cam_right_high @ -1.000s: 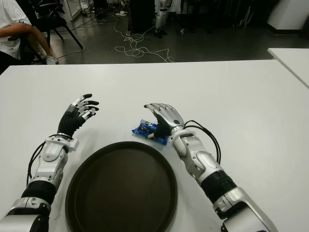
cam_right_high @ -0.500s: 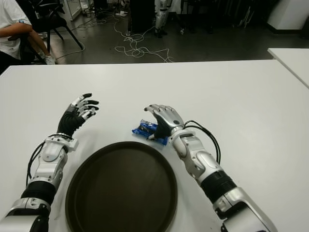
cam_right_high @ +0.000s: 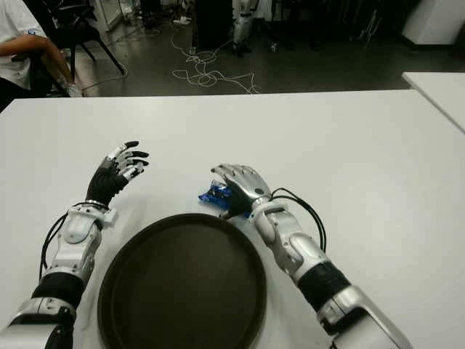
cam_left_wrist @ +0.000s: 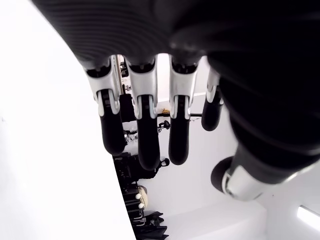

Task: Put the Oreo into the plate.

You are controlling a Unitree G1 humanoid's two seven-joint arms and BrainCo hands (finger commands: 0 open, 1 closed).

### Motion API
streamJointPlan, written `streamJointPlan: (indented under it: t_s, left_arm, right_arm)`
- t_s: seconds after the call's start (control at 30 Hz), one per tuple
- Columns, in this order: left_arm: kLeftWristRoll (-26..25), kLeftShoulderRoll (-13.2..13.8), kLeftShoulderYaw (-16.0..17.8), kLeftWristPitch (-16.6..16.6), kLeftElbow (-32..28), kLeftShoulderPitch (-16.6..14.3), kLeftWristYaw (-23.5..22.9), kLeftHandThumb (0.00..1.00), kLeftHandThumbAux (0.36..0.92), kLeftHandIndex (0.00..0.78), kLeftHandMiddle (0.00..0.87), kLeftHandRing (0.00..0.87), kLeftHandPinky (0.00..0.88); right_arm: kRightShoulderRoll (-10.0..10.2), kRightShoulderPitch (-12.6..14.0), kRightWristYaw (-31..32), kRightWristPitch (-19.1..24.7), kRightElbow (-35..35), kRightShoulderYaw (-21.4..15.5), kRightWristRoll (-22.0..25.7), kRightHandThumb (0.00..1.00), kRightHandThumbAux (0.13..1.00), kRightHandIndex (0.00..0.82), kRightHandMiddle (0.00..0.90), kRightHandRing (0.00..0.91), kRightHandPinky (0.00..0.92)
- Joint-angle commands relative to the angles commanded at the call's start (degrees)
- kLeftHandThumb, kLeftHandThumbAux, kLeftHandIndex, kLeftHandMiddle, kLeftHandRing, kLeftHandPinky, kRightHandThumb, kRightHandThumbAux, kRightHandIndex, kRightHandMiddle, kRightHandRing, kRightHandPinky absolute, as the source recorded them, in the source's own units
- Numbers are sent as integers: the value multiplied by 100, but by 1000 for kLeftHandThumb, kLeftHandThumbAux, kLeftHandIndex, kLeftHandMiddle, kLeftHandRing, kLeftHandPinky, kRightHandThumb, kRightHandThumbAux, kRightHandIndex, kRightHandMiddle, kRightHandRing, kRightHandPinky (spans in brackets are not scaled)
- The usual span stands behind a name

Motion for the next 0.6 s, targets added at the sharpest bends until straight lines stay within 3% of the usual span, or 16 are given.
streamJointPlan:
  t_s: [0.27, 0.6]
  left_arm:
    - [14, -5, 6, -5, 24, -15, 54, 299, 681, 181, 328, 325, 310]
    - [-1, 10, 2, -38, 34, -19, 12, 268, 687, 180, 329, 322, 301]
  right_arm:
    - [-146, -80, 59, -120, 26, -28, 40, 0, 885, 153, 173, 188, 176]
    - [-110, -204, 155, -470, 363, -128, 292, 0, 918, 234, 258, 262, 265]
